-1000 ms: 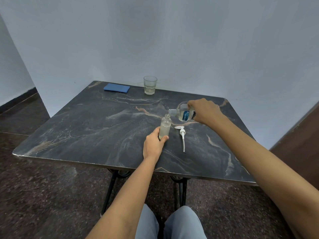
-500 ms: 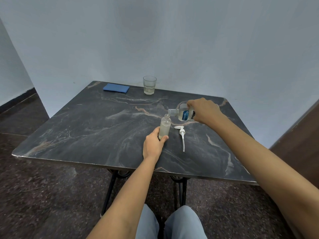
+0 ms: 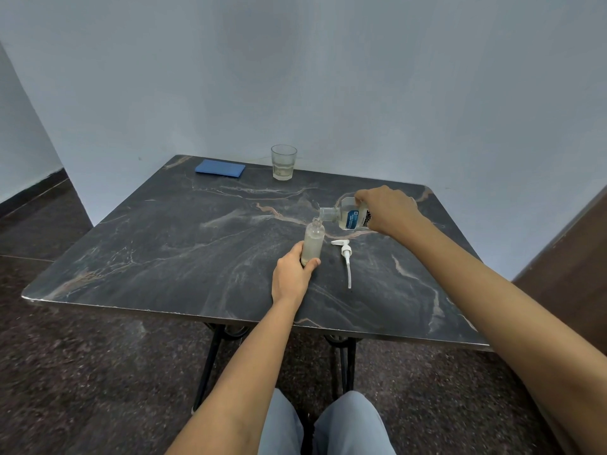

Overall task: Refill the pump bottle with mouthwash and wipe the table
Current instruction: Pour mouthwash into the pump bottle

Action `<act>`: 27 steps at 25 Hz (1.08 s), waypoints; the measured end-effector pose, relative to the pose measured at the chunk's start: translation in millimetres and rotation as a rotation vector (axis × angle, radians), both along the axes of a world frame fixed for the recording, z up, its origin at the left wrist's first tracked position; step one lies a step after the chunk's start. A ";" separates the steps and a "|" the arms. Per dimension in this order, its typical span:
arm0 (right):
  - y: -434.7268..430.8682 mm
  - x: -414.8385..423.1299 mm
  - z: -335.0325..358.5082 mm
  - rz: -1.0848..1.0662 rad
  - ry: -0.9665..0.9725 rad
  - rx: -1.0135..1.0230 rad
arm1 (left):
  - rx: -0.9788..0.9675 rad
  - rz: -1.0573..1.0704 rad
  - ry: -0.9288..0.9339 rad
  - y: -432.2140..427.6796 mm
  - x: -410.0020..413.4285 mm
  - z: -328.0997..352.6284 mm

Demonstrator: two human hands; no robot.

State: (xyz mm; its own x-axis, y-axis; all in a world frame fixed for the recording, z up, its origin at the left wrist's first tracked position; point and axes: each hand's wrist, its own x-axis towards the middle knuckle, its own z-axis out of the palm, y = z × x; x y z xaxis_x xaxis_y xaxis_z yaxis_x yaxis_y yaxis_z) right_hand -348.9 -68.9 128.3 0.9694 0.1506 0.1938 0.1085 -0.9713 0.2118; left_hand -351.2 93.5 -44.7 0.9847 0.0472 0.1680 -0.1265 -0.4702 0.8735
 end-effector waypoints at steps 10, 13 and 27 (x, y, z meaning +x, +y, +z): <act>1.1 -0.2 0.8 -0.007 -0.002 -0.013 | -0.003 0.008 -0.006 -0.4 -0.8 -0.3; 1.6 -0.7 1.4 -0.007 -0.001 -0.016 | 0.001 0.011 -0.006 -0.2 -0.8 -0.3; 2.9 0.0 3.8 -0.005 -0.006 -0.036 | 0.003 0.008 -0.002 -0.3 -0.7 -0.4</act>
